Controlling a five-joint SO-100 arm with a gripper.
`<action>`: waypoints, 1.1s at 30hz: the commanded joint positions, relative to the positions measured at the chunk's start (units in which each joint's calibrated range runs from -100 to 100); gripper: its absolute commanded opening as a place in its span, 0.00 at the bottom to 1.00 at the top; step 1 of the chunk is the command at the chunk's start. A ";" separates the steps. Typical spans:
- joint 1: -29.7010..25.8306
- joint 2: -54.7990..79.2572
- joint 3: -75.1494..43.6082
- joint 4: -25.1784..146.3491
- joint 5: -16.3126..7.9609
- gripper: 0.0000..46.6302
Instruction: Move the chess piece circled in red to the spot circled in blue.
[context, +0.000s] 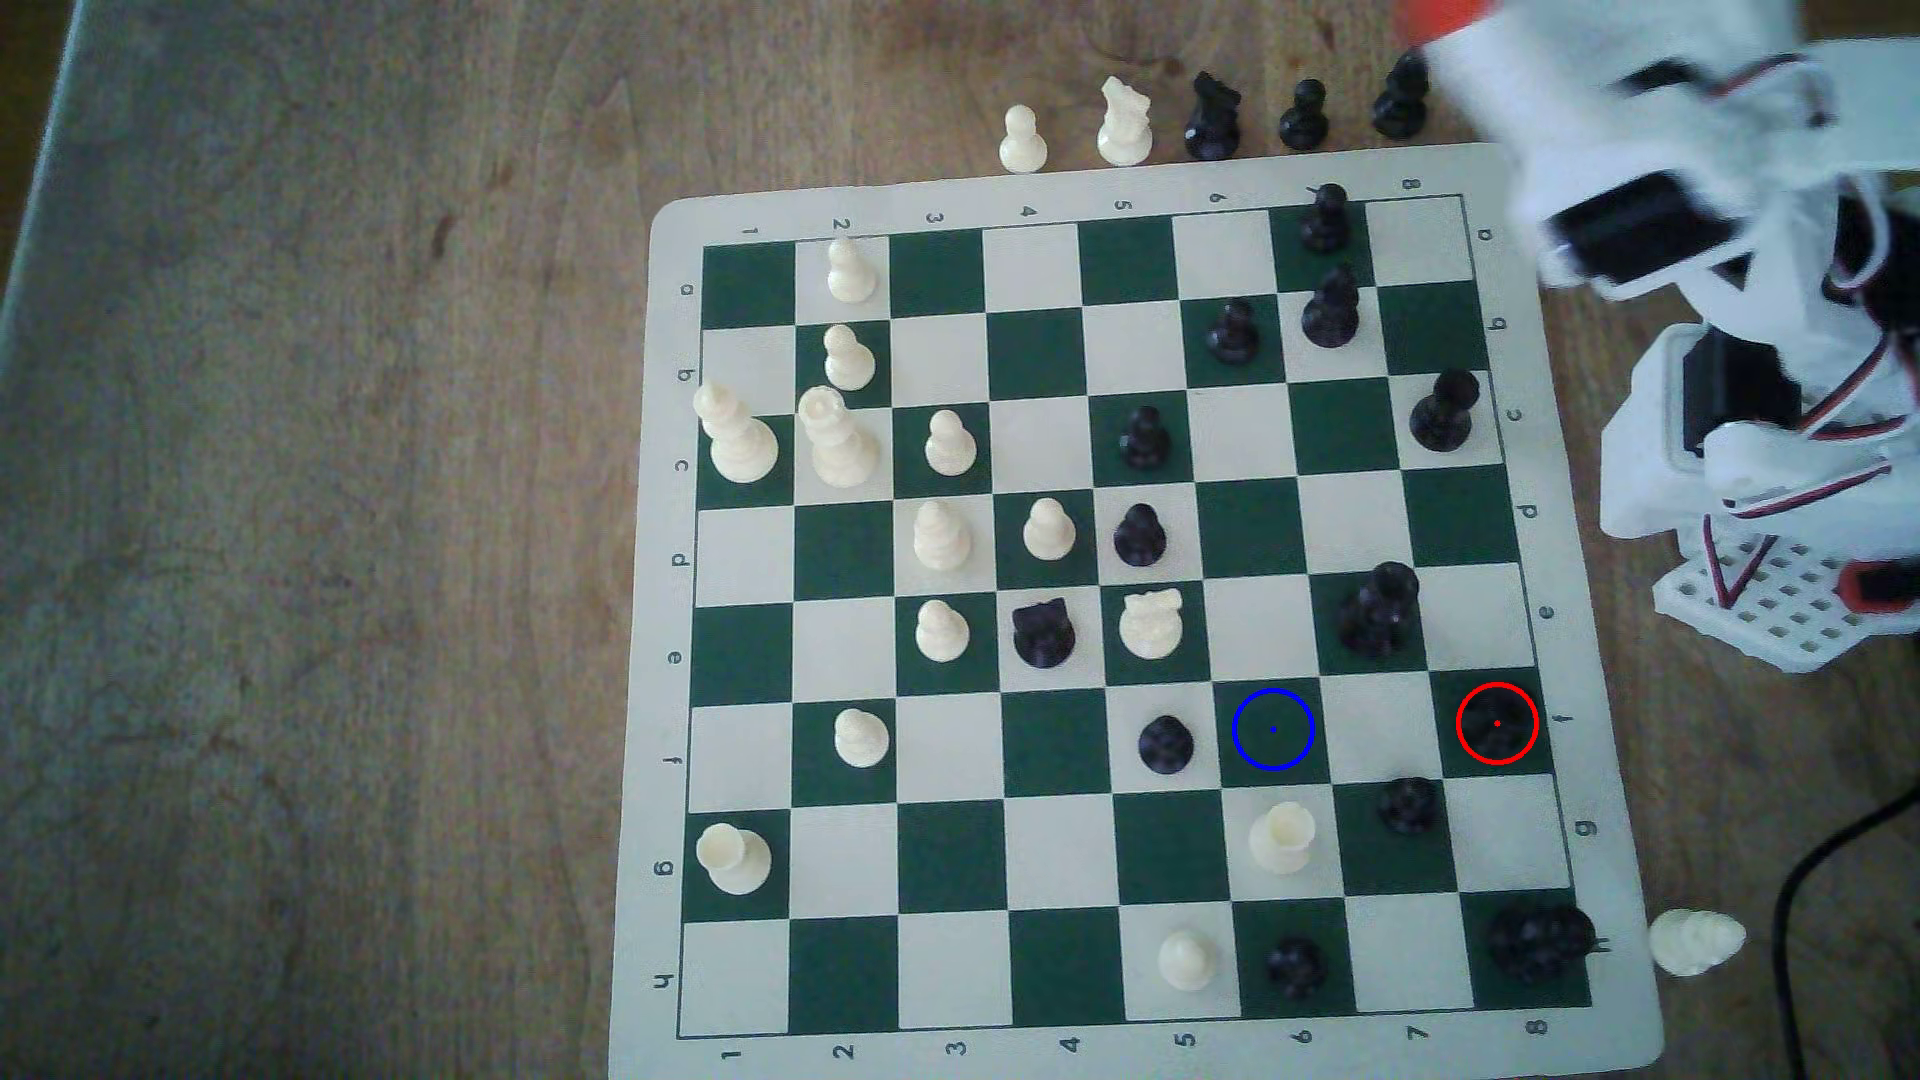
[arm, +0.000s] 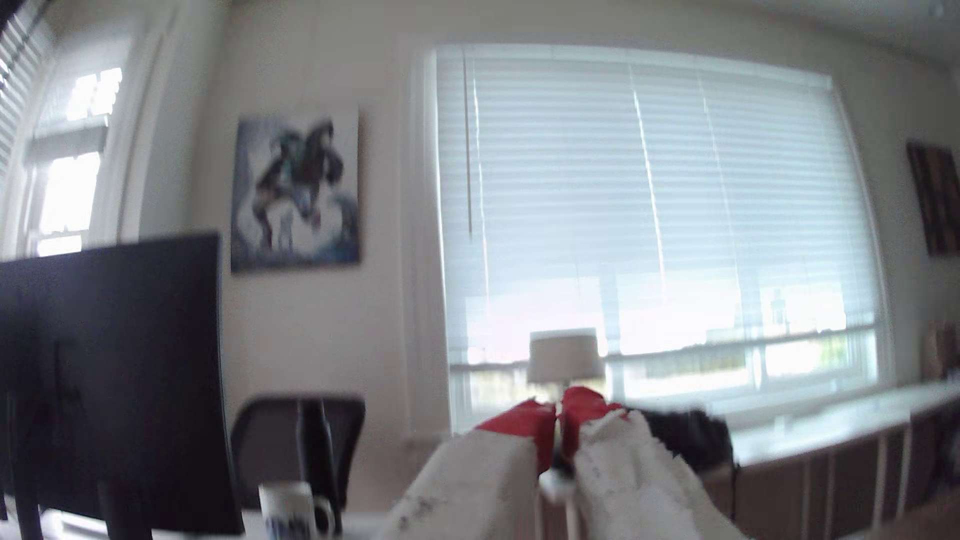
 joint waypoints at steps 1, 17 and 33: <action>-0.15 0.14 -13.58 30.08 -0.05 0.01; -24.24 4.72 -26.81 80.12 4.05 0.15; -37.14 10.50 -19.83 88.47 2.93 0.34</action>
